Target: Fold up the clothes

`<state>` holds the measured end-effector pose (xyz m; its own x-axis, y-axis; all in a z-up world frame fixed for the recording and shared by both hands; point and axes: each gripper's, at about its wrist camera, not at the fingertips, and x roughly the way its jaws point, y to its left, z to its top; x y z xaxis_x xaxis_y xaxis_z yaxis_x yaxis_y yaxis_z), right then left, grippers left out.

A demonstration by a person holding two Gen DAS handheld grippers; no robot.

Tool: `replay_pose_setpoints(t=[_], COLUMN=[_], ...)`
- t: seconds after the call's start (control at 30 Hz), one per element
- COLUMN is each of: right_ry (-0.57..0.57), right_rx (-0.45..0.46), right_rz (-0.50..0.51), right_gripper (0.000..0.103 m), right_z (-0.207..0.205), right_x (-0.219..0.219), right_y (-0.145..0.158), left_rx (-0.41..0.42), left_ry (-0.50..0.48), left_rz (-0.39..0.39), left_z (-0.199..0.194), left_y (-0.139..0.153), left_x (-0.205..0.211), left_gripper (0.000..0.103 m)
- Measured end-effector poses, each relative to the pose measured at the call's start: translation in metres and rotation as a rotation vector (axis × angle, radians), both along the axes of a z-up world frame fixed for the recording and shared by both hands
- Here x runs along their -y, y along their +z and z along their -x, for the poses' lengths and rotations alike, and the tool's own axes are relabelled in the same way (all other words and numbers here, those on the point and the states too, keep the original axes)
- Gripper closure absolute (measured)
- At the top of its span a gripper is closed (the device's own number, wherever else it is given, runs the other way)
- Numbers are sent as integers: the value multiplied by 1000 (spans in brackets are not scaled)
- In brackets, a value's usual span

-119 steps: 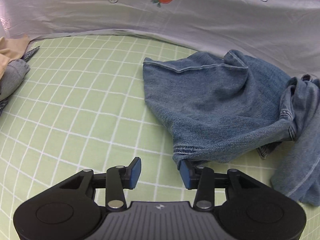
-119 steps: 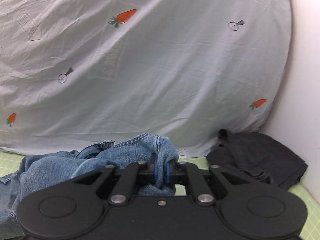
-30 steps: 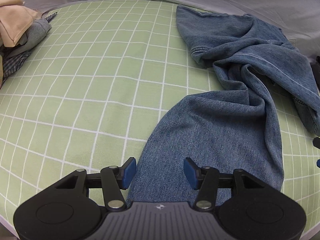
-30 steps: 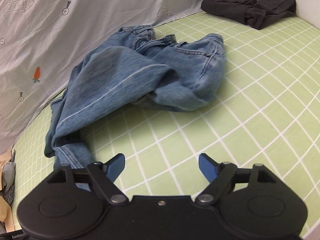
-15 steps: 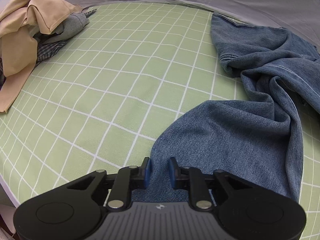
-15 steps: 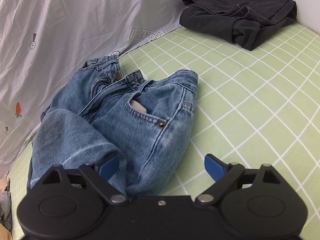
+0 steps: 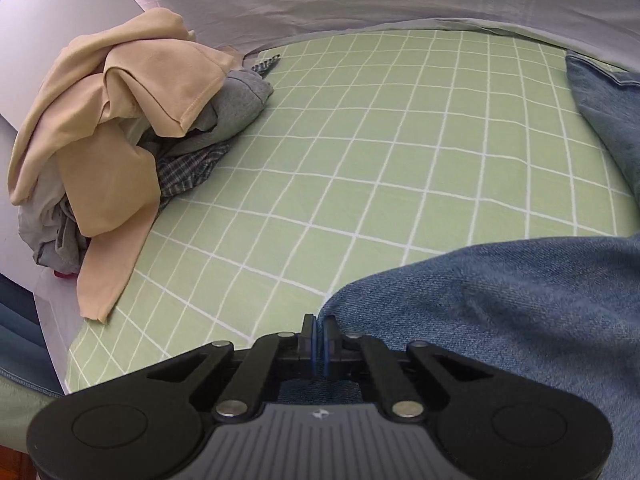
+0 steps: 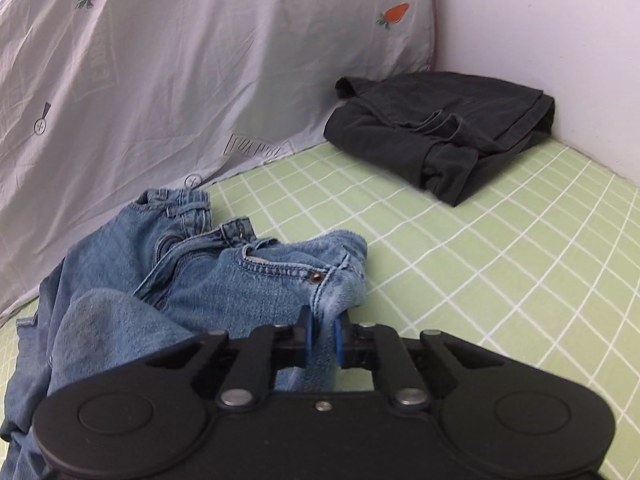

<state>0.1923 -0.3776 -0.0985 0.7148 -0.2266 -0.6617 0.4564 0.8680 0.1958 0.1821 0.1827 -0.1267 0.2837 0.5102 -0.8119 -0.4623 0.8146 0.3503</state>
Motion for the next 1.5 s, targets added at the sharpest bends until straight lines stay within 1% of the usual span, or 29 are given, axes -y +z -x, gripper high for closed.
replay_pose_setpoints(t=[0.03, 0.07, 0.17, 0.27, 0.33, 0.37, 0.4, 0.43, 0.47, 0.5, 0.53, 0.57, 0.6, 0.63, 0.67, 0.7, 0.73, 0.8, 0.83, 0.9, 1.0, 1.03, 1.13, 1.33, 1.47, 1.5], right_ry=[-30, -51, -114, -174, -226, -231, -235, -231, -225, -221, -209, -190, -178, -167, -159, -152, -144, -128, -122, -113, -110, -112, -118, -159, -177, -175], right_rx=[11, 14, 19, -15, -79, -121, -161, -181, -193, -199, -197, -193, -193, -194, -198, -203, -208, -223, -237, -263, -287, -293, -309, -312, -313, -315], right_rz=[22, 65, 189, 219, 178, 165, 152, 148, 154, 167, 174, 171, 162, 153, 141, 130, 120, 121, 133, 146, 114, 97, 48, 28, 6, 9], right_gripper=[92, 92, 92, 92, 91, 90, 88, 83, 79, 69, 61, 59, 56, 50, 44, 32, 24, 18, 16, 14, 13, 13, 13, 13, 13, 13], right_z=[4, 8, 22, 39, 48, 49, 50, 51, 51, 50, 50, 49, 46, 43, 39, 35, 32, 26, 23, 21, 24, 26, 31, 37, 38, 37], right_x=[1, -1, -6, -2, 5, 5, 5, 2, -2, -6, -9, -13, -15, -16, -18, -19, -21, -25, -27, -30, -26, -25, -19, -10, -8, -9], right_y=[7, 13, 30, 32, 20, 13, 7, 3, 1, -1, -1, 0, -1, -2, -4, -6, -8, -13, -15, -20, -27, -30, -38, -43, -46, -46], left_rx=[8, 16, 27, 21, 4, 3, 2, 4, 16, 30, 57, 84, 111, 137, 158, 173, 187, 197, 196, 210, 247, 253, 247, 138, 122, 123], left_ry=[9, 16, 16, 26, 16, -1, -19, -39, -39, -37, -19, -1, 20, 40, 52, 51, 49, 47, 50, 61, 89, 103, 147, 184, 208, 216], left_rz=[-2, -6, -50, -75, -58, -64, -68, -58, -23, 16, 78, 141, 203, 264, 314, 353, 388, 411, 411, 416, 465, 478, 477, 466, 463, 458], left_z=[-7, -14, -36, -51, -55, -53, -52, -47, -42, -36, -29, -22, -15, -8, -3, -1, 1, 0, -2, -6, -14, -18, -31, -56, -59, -59], left_y=[1, 3, 4, -1, -7, -7, -6, -4, 0, 4, 10, 16, 20, 25, 28, 29, 30, 29, 29, 29, 29, 28, 25, 6, -1, -1], left_x=[-11, -22, -43, -59, -62, -59, -56, -53, -52, -51, -52, -52, -51, -50, -46, -41, -36, -26, -21, -15, -16, -18, -20, -20, -23, -23], left_gripper=[99, 99, 99, 99, 99, 98, 95, 94, 87, 81, 80, 80, 77, 76, 73, 68, 66, 58, 55, 46, 39, 39, 39, 40, 40, 43])
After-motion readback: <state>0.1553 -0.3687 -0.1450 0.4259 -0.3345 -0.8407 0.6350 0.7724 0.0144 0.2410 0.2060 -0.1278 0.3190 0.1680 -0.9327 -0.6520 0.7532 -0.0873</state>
